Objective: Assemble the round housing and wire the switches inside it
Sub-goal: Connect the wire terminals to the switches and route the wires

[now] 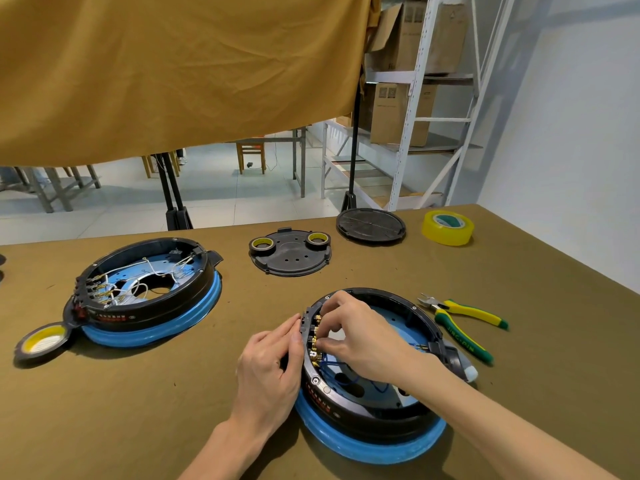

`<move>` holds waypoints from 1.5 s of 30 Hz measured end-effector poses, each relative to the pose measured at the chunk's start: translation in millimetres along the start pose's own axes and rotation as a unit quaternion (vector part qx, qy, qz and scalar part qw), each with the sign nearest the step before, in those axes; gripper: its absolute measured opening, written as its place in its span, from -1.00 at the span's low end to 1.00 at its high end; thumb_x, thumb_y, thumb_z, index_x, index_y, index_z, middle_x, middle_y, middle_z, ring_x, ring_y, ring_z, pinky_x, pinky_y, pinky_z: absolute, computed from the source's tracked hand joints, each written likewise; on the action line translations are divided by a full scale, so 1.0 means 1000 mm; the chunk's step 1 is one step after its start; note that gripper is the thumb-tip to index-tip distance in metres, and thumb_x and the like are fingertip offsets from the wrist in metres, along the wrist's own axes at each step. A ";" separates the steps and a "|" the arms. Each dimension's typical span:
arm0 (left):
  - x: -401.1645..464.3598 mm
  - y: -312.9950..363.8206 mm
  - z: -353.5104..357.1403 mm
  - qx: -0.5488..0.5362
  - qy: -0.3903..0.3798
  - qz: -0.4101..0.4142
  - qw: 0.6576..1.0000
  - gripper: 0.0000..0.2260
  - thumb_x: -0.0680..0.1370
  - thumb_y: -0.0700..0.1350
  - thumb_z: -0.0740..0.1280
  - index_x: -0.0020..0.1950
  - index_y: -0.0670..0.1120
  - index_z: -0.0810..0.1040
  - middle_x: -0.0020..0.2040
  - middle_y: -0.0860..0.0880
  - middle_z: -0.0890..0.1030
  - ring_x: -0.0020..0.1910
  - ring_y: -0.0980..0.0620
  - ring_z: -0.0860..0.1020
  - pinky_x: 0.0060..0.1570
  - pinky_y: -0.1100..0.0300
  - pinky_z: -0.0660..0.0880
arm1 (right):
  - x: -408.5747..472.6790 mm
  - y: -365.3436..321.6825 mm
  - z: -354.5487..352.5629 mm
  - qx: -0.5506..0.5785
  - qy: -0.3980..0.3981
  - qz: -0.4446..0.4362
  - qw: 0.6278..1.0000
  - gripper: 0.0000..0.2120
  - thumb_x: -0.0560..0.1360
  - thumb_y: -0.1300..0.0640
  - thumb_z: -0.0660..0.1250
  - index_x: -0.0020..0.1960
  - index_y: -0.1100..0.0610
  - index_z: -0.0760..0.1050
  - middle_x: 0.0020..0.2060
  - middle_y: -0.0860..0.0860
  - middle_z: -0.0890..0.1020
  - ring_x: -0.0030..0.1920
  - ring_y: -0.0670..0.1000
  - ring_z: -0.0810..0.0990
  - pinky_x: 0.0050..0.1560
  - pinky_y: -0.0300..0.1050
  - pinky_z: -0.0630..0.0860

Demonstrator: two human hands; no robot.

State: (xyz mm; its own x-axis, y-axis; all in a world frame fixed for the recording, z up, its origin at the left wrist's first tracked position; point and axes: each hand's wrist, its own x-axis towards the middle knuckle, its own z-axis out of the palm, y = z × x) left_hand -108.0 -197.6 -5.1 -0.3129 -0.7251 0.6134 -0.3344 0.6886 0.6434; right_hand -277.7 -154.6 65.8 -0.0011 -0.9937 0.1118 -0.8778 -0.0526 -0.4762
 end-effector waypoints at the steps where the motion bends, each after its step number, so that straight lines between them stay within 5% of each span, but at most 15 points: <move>1: 0.000 0.000 0.000 0.000 0.001 0.002 1.000 -0.68 0.67 0.05 0.13 0.28 -0.03 0.57 0.24 -0.04 0.67 0.13 0.11 0.64 0.10 0.03 0.62 | 0.000 0.000 0.000 -0.004 0.000 -0.003 1.000 -0.90 0.58 -0.03 0.43 -0.07 -0.04 0.67 0.19 -0.13 0.46 0.13 -0.08 0.49 0.16 0.06 0.53; 6: 0.000 -0.002 -0.001 0.000 -0.003 0.000 1.000 -0.70 0.66 0.06 0.14 0.27 0.01 0.57 0.24 -0.01 0.67 0.14 0.14 0.63 0.11 0.08 0.59 | 0.000 0.004 -0.002 0.012 -0.007 -0.016 1.000 -0.87 0.57 -0.03 0.44 -0.05 0.00 0.71 0.20 -0.12 0.48 0.16 -0.10 0.48 0.19 -0.01 0.52; 12: 0.002 -0.005 0.000 0.001 0.002 -0.036 0.999 -0.66 0.61 0.14 0.15 0.27 0.07 0.57 0.22 0.17 0.61 0.23 0.45 0.46 0.22 0.24 0.49 | -0.001 0.016 -0.016 0.071 -0.013 0.007 0.997 -0.87 0.56 0.04 0.45 0.07 0.00 0.73 0.13 -0.15 0.55 0.08 -0.17 0.57 0.15 -0.19 0.55; 20: 0.003 -0.003 -0.002 -0.017 -0.009 -0.049 0.999 -0.57 0.60 0.16 0.14 0.27 -0.01 0.64 0.24 0.11 0.65 0.25 0.37 0.51 0.25 0.26 0.49 | 0.010 0.017 -0.011 0.046 0.008 0.008 0.999 -0.88 0.56 0.04 0.46 0.05 0.00 0.74 0.04 -0.16 0.55 0.04 -0.17 0.53 0.15 -0.07 0.56; 27: 0.001 -0.005 -0.002 -0.023 -0.012 -0.061 0.998 -0.54 0.59 0.17 0.14 0.29 -0.03 0.65 0.27 0.13 0.63 0.26 0.16 0.57 0.23 0.06 0.57 | 0.015 0.017 -0.005 0.042 0.020 0.005 0.999 -0.92 0.54 0.02 0.48 -0.03 -0.01 0.74 0.08 -0.16 0.52 0.10 -0.13 0.50 0.16 0.06 0.55; 36: 0.003 -0.001 -0.003 -0.024 -0.020 -0.065 0.997 -0.66 0.61 0.08 0.24 0.28 0.00 0.65 0.24 0.13 0.64 0.26 0.26 0.54 0.25 0.13 0.52 | 0.014 0.033 -0.025 0.080 -0.047 -0.035 0.995 -0.86 0.58 0.08 0.44 0.09 -0.05 0.73 0.11 -0.16 0.59 0.07 -0.16 0.57 0.13 -0.16 0.56; 45: 0.004 -0.004 -0.002 -0.046 -0.026 -0.069 0.996 -0.76 0.62 -0.18 0.34 0.27 -0.05 0.66 0.25 0.07 0.67 0.29 0.21 0.57 0.28 -0.06 0.57 | 0.011 0.033 -0.019 -0.020 0.006 -0.122 0.992 -0.85 0.59 0.13 0.44 0.13 0.02 0.72 0.02 -0.14 0.63 -0.02 -0.14 0.60 0.08 -0.21 0.57</move>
State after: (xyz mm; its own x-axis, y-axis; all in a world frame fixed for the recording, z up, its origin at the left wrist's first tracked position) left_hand -106.0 -203.2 -3.7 -0.3150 -0.8109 0.4932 -0.2956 0.5776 0.7609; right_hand -316.2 -165.0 68.2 0.2085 -0.9503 0.2311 -0.8705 -0.2880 -0.3990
